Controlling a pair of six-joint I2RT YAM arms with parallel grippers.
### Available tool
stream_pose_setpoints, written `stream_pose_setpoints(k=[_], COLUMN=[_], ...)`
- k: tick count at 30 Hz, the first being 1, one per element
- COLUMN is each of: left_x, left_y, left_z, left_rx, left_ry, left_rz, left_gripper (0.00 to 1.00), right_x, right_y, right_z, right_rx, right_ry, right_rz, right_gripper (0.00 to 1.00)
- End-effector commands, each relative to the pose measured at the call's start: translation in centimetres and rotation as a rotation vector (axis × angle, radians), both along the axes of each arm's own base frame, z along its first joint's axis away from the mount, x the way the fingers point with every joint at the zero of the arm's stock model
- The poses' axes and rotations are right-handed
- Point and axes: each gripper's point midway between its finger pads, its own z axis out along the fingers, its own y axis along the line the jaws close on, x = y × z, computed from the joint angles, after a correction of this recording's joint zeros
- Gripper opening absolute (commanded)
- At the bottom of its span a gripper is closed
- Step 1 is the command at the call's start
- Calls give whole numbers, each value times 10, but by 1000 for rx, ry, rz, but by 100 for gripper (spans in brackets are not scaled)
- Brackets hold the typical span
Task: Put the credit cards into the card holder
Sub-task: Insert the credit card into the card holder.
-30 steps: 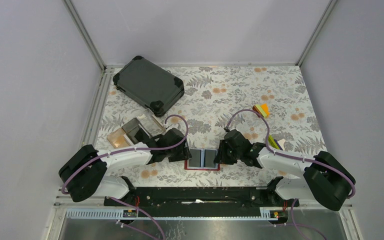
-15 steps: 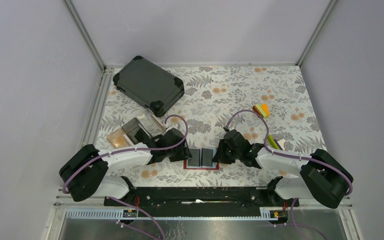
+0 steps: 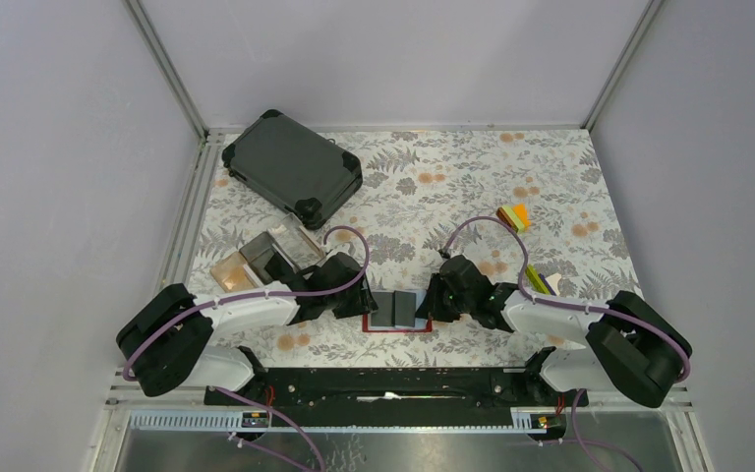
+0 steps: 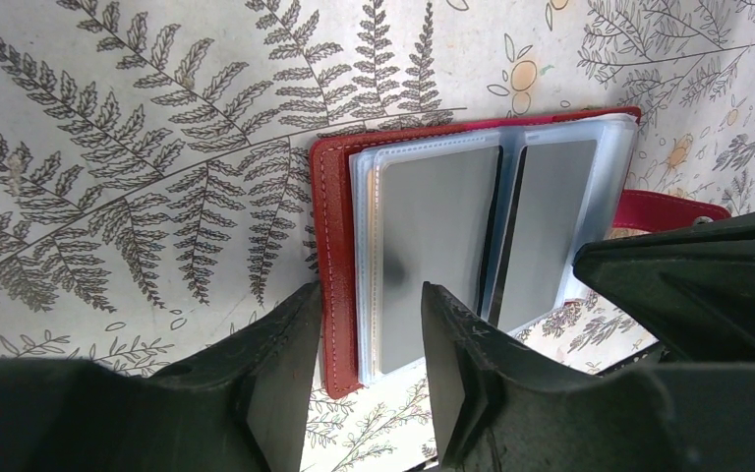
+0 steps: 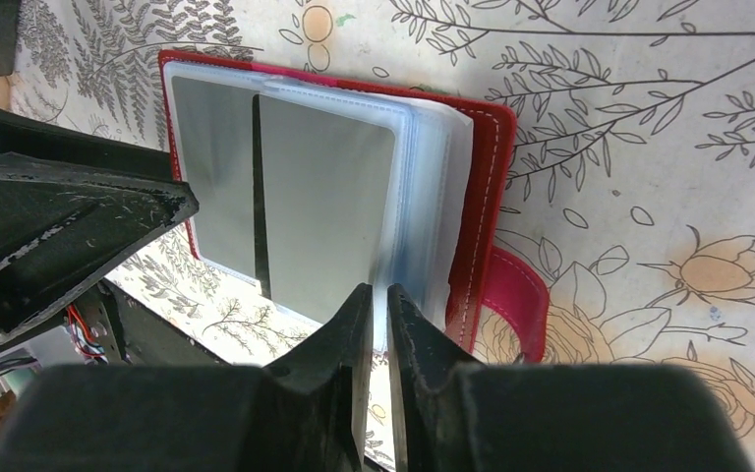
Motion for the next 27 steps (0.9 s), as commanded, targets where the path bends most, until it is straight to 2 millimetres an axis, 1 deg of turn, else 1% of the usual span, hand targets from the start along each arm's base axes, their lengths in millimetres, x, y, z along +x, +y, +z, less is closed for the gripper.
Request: stream_pose_setpoints(k=[1,3,6,10,14,16,22,27], left_x=[0,3,9,19,23,24,20,18], left_y=[1,6,17,21,13,8,-13,-30], left_z=[0,2,11,34,52,57,68,76], left_rx=[-1,28,77,109,124,135,119,110], left_ry=[-1,-17,-61,-133,-180,-200,-227,-259], left_rz=[2,13,34,48,40,37,10,-14], left_gripper=[44,45,51,63,68,70,74,80], right_x=[1,1,1,1,0,-1,-1,-2], right_y=[2,-1,-2,-3,-5,-5,-6,-6], right_z=[-2,-4,-5,-6,-8,-10,-11,-13], right_rx=[-6,-20,-27,-33,-40,-42,-48,-52], right_ry=[-12,-12,-12,-11,-10,-7,-3,3], right_rz=[0,-1,-5,-6,-8,-6,-2,-2], right_gripper=[17,17,18,18,18,18,18,18])
